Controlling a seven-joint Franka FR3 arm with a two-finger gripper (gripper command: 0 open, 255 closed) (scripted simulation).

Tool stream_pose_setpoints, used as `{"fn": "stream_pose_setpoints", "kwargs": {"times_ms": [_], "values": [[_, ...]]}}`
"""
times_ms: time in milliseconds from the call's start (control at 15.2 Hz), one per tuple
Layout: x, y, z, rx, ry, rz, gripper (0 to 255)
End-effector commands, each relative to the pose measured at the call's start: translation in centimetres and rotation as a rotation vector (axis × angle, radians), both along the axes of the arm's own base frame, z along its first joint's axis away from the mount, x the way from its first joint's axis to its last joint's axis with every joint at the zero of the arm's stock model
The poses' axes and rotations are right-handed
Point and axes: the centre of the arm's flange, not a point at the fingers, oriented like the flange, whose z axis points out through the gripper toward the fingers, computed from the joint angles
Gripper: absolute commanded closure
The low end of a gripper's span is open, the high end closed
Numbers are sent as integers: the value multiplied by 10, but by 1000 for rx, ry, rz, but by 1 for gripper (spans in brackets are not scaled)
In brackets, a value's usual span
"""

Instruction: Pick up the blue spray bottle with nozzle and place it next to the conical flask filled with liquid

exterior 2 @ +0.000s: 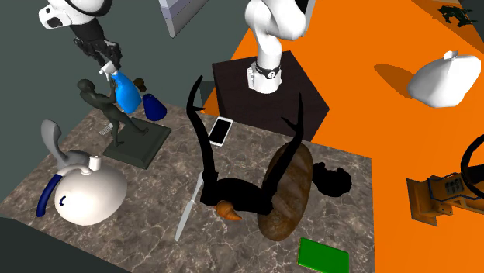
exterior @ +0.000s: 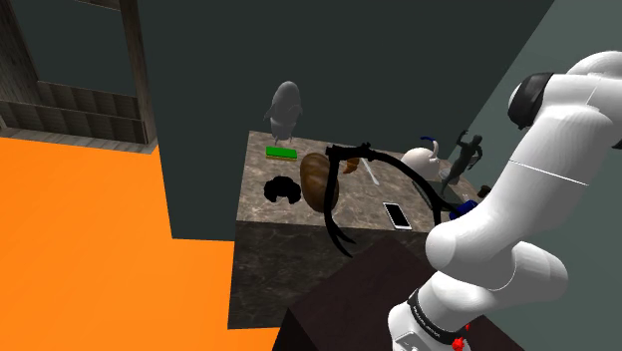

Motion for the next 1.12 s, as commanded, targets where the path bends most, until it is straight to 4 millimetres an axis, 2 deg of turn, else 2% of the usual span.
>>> {"fn": "stream_pose_setpoints", "kwargs": {"times_ms": [0, 264, 528, 1056], "values": [[0, 0, 0, 0, 0, 0, 0], [0, 0, 0, 0, 0, 0, 0], [2, 2, 50, 0, 0, 0, 0], [2, 2, 50, 0, 0, 0, 0]]}}
